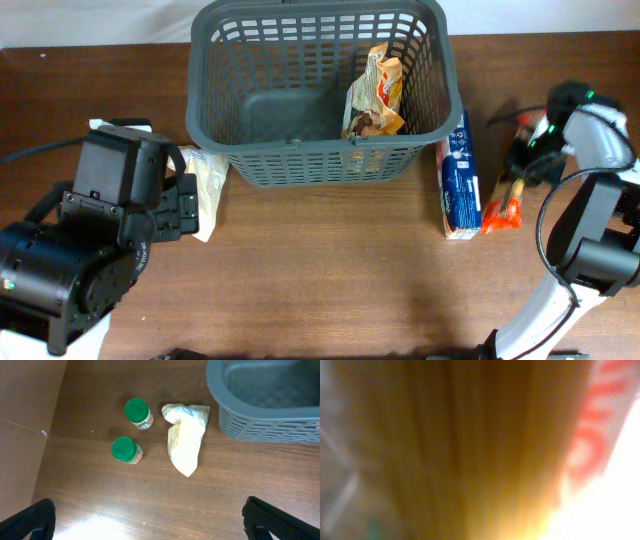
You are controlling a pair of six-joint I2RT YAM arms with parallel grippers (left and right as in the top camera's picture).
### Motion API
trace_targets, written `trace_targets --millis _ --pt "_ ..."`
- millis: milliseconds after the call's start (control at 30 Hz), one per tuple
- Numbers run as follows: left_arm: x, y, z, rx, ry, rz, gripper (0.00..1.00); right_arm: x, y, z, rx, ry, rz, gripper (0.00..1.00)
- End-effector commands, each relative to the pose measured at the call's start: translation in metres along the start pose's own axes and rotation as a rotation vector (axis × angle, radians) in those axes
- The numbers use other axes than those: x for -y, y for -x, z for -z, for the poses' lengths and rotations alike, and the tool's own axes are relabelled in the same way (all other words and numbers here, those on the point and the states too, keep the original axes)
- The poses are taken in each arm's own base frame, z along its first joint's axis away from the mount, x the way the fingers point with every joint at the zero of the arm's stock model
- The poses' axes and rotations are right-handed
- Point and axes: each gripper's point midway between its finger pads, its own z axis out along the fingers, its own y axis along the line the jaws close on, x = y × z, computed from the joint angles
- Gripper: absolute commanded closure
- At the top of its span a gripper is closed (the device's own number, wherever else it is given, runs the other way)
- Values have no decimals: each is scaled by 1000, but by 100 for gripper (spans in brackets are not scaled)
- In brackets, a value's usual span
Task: Pack container
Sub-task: 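Grasp the San Remo spaghetti pack with the right gripper, then lower the spaghetti pack into the basket and open the right gripper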
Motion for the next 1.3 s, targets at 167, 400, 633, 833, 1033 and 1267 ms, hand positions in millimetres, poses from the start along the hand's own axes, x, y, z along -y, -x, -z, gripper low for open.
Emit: trace_targets --millis 167,400,633,833,1033,1267 --pt "-1 0 -2 -4 5 5 1 -99 2 297 713 200 243 96" --pt "-1 0 -2 -4 5 5 1 -222 -127 427 1099 376 861 96" --pt "-1 0 -2 -4 5 5 1 -321 -206 388 1154 267 1605 96" --pt "-1 0 -2 -4 5 5 1 -384 -168 300 1036 136 1839 96" --pt "-1 0 -2 -4 5 5 1 -426 -115 220 948 114 1824 96" --pt "-1 0 -2 -4 5 5 1 -434 -73 128 784 88 1817 96"
